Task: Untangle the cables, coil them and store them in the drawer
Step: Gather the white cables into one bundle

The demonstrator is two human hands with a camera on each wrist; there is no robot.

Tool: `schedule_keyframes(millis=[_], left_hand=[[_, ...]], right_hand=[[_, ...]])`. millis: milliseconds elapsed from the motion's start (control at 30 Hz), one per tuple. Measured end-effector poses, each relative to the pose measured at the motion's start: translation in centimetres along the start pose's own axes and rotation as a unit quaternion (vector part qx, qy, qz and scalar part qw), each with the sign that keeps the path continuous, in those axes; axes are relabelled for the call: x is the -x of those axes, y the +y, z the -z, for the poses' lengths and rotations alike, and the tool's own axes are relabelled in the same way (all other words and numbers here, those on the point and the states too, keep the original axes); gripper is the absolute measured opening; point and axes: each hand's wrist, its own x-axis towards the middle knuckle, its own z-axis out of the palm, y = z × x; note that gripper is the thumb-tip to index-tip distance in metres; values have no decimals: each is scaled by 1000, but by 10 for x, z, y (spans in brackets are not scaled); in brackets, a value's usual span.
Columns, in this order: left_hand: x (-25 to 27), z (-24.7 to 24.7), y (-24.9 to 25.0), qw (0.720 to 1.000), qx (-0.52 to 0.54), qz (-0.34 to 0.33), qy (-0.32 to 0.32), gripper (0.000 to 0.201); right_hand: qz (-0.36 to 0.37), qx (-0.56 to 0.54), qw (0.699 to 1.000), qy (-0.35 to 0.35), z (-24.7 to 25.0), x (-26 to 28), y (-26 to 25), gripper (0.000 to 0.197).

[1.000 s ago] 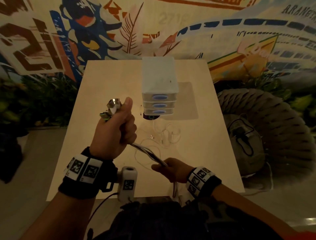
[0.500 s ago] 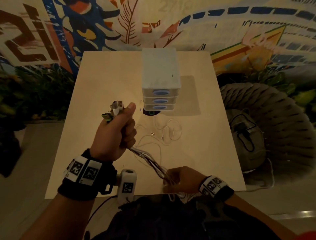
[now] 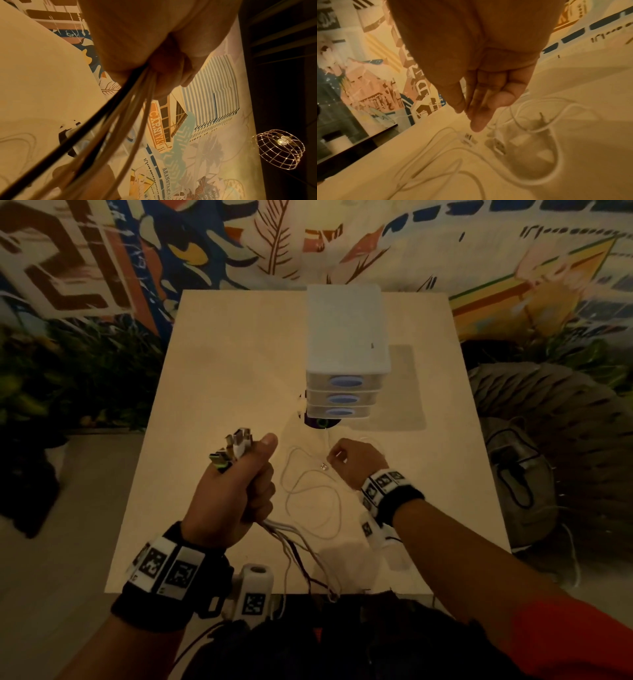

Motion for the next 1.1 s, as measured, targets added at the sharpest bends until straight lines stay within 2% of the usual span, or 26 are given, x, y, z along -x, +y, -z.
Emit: schedule_keyframes(millis=[267, 433, 567, 733, 833, 900, 1100], left_hand=[[0, 19, -4, 1000, 12, 19, 7, 50], [-4, 28, -3, 1000, 7, 23, 16, 49], [-7, 33, -2, 1000, 9, 24, 9, 44], [-13, 35, 1, 999, -6, 3, 41, 54], [-17, 33, 2, 998, -16, -19, 53, 36], [-19, 31, 0, 998, -38, -35, 42, 28], [-19, 9, -8, 989, -145, -30, -16, 28]], right_hand=[[3, 134, 991, -10, -35, -30, -17, 29], [14, 156, 988, -19, -35, -35, -24, 27], [52, 56, 997, 9, -10, -25, -38, 24], [141, -55, 988, 28, 51, 18, -51, 17], [169, -107, 979, 41, 81, 49, -55, 13], [175, -143, 973, 47, 92, 66, -55, 10], [200, -199, 956, 80, 108, 105, -58, 9]])
